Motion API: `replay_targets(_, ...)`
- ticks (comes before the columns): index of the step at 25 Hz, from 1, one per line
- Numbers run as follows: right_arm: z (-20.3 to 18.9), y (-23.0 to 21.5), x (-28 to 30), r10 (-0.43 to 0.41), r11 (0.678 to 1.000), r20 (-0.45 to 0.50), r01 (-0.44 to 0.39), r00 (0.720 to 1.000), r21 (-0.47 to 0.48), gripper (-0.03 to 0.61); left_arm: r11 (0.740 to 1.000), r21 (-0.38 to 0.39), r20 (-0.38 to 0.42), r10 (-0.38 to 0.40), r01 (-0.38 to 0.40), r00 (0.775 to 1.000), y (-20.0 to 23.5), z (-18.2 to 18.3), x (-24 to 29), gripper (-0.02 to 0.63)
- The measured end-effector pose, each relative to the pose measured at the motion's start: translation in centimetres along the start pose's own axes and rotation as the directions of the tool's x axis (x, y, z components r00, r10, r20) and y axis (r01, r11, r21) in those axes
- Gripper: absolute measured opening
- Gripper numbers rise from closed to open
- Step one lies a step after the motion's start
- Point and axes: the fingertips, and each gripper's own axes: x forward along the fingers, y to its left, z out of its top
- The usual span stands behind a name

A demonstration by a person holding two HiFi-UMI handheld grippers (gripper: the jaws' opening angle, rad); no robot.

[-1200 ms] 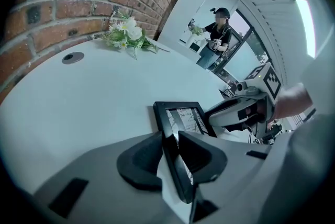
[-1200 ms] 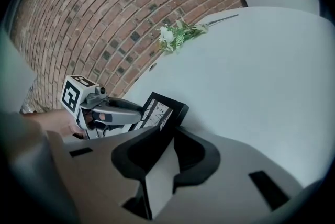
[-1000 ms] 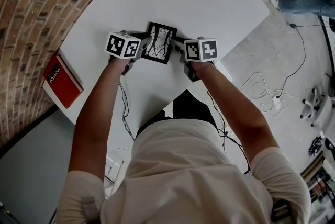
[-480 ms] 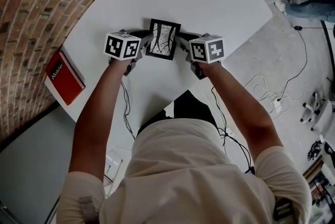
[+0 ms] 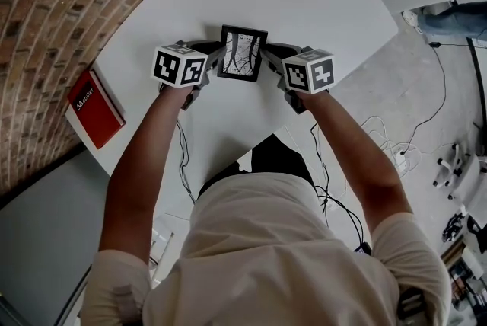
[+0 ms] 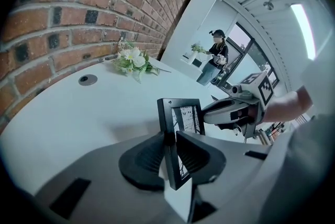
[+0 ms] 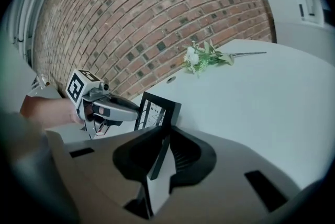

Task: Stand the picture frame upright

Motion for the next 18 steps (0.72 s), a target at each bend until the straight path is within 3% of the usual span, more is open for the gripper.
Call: replay_targets(18, 3.4, 1.3, -0.4, 0.022, 0.980, 0.024, -0.017, 0.999, -0.198, 0.040, 0.999, -0.001, 0.055, 0.043, -0.043, 0.998, 0.3, 1.5, -1.8, 0.067)
